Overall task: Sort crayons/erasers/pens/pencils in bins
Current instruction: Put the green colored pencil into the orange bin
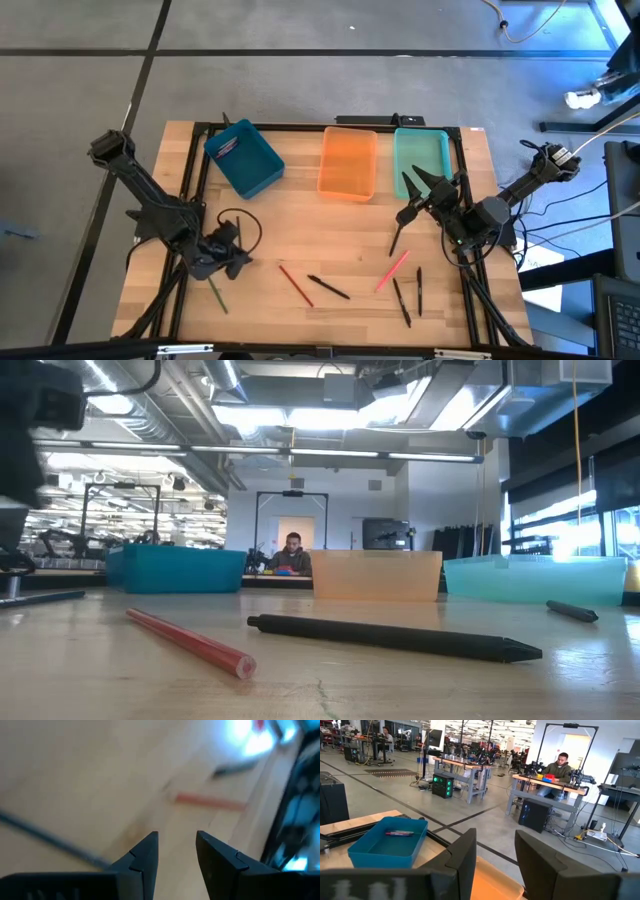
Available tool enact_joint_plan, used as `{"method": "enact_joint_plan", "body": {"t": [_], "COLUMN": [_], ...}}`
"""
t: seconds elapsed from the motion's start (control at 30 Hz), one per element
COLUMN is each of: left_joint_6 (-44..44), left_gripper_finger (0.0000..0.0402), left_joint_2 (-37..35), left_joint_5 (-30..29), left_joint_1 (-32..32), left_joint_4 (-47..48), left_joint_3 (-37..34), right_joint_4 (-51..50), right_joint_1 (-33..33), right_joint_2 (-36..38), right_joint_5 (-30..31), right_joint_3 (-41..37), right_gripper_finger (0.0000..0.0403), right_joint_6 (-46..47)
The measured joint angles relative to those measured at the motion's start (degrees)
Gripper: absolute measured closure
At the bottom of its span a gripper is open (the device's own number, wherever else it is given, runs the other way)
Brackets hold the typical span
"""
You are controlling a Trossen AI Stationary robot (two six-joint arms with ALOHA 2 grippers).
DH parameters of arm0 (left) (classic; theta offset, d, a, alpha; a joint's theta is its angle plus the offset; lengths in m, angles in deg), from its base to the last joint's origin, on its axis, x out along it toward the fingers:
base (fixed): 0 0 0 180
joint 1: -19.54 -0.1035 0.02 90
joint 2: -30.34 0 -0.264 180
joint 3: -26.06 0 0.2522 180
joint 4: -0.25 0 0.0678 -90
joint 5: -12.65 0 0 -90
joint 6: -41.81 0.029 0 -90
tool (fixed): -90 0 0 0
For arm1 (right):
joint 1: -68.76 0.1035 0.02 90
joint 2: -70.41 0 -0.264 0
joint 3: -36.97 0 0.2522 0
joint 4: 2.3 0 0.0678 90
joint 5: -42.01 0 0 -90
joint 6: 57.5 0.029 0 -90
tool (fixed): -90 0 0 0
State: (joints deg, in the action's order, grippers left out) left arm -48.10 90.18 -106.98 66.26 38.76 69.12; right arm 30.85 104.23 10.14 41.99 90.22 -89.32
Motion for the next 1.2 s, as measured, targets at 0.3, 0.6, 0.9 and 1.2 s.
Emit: {"method": "enact_joint_plan", "body": {"t": [0.3, 0.6, 0.9, 1.2], "left_joint_6": [-0.9, 3.0, 3.5, 3.8], "left_gripper_finger": [0.0278, 0.0278, 0.0278, 0.0278], "left_joint_2": [0.2, 0.2, 0.2, 0.2], "left_joint_5": [6.8, 5.2, 5.2, 4.7], "left_joint_1": [0.0, 0.0, 0.7, 0.0], "left_joint_4": [4.0, 3.9, 4.3, 4.9], "left_joint_3": [0.0, 0.0, 0.0, 0.0], "right_joint_4": [-0.3, -15.8, -19.3, -19.3], "right_joint_1": [0.0, -1.4, -9.3, -13.0], "right_joint_2": [0.0, 4.0, 4.9, 4.3], "right_joint_5": [-1.3, -55.3, -85.6, -92.5], "right_joint_3": [0.0, -1.0, -1.0, -1.0], "right_gripper_finger": [0.0264, 0.0287, 0.0336, 0.0338], "right_joint_6": [-1.2, 14.1, 24.1, 27.1]}}
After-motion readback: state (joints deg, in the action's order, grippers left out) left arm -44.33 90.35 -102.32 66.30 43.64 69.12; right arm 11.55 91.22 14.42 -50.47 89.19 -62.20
